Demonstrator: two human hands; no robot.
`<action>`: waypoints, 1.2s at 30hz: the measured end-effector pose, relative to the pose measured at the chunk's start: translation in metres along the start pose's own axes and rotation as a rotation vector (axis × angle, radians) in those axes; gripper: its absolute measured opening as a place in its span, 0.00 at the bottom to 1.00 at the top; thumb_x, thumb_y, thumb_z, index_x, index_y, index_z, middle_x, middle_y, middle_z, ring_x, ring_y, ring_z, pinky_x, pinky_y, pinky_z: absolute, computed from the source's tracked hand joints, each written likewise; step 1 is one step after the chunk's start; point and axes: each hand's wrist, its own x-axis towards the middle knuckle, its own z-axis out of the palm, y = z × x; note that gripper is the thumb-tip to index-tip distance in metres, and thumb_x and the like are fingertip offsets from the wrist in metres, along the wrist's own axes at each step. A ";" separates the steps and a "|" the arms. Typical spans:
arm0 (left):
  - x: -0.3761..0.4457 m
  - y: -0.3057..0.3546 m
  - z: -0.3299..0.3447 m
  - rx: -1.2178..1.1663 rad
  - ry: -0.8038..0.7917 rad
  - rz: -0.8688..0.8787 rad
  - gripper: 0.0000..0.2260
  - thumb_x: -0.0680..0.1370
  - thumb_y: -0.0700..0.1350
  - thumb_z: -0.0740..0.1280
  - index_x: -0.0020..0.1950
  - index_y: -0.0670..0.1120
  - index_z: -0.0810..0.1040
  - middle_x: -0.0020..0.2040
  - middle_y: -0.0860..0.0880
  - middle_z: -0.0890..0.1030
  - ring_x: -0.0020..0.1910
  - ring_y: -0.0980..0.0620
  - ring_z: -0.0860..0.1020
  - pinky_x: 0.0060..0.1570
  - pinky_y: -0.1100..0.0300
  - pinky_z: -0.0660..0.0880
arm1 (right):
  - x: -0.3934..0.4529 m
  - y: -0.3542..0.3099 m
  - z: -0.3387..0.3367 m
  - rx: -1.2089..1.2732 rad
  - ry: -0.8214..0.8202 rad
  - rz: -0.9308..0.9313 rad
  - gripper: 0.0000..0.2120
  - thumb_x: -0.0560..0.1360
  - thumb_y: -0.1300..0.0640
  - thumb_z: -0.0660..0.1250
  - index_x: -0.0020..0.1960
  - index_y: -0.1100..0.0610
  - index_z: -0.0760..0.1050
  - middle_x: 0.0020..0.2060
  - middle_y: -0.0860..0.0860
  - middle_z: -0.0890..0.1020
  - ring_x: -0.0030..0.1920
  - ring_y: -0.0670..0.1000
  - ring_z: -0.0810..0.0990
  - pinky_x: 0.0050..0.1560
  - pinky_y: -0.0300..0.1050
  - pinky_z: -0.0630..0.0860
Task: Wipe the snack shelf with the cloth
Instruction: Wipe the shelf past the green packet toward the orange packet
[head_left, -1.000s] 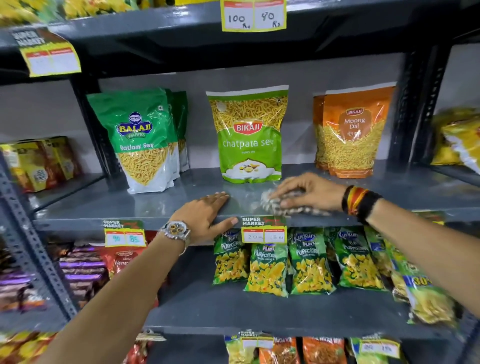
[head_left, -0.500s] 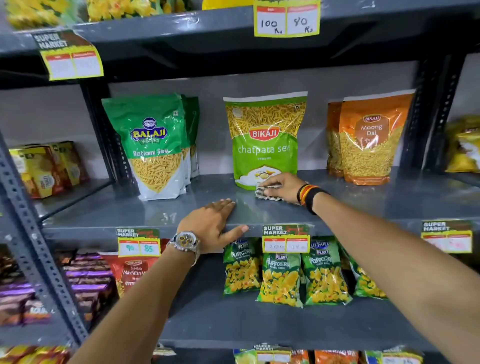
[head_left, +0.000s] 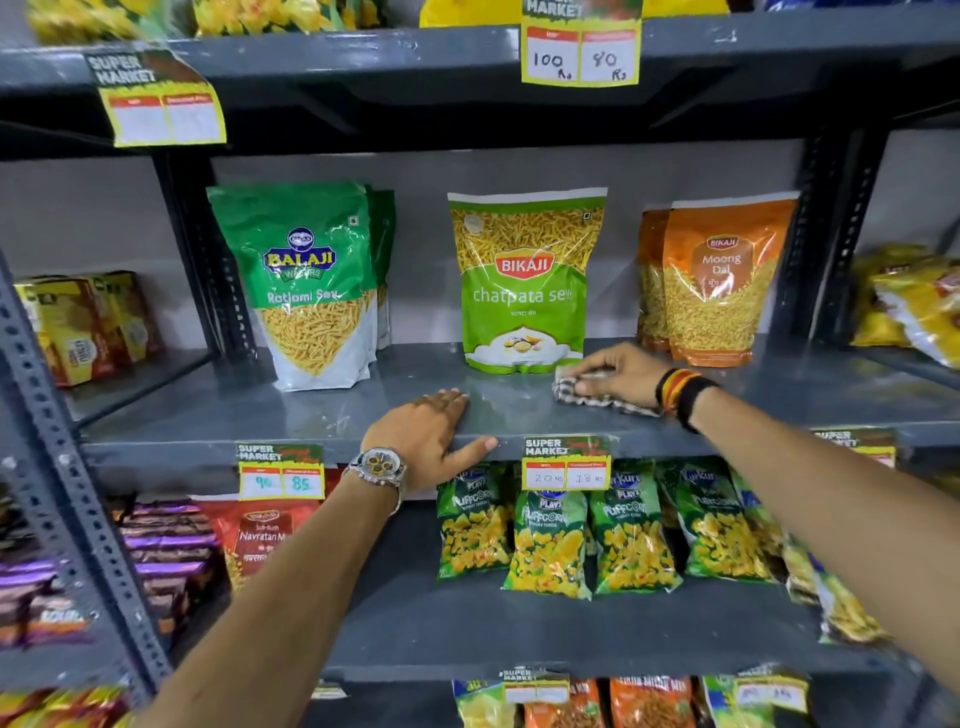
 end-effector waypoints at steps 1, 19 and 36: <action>0.000 -0.001 0.001 -0.001 -0.005 -0.001 0.42 0.77 0.73 0.48 0.79 0.45 0.62 0.78 0.46 0.67 0.75 0.47 0.67 0.70 0.50 0.68 | 0.002 0.002 0.008 -0.005 0.011 0.005 0.12 0.73 0.60 0.73 0.56 0.52 0.82 0.59 0.51 0.82 0.59 0.47 0.79 0.71 0.55 0.69; 0.036 0.078 -0.002 -0.052 0.045 0.203 0.35 0.80 0.69 0.48 0.79 0.48 0.63 0.80 0.48 0.64 0.74 0.47 0.68 0.67 0.49 0.70 | 0.004 0.046 -0.079 0.118 0.311 0.071 0.16 0.74 0.61 0.72 0.61 0.60 0.80 0.58 0.50 0.80 0.59 0.45 0.75 0.60 0.34 0.67; 0.043 0.081 0.013 -0.016 0.075 0.130 0.31 0.82 0.66 0.51 0.79 0.49 0.65 0.76 0.51 0.69 0.73 0.53 0.70 0.70 0.62 0.62 | 0.240 0.177 -0.045 0.055 0.325 0.049 0.06 0.68 0.59 0.74 0.45 0.52 0.85 0.47 0.52 0.87 0.51 0.53 0.85 0.57 0.53 0.81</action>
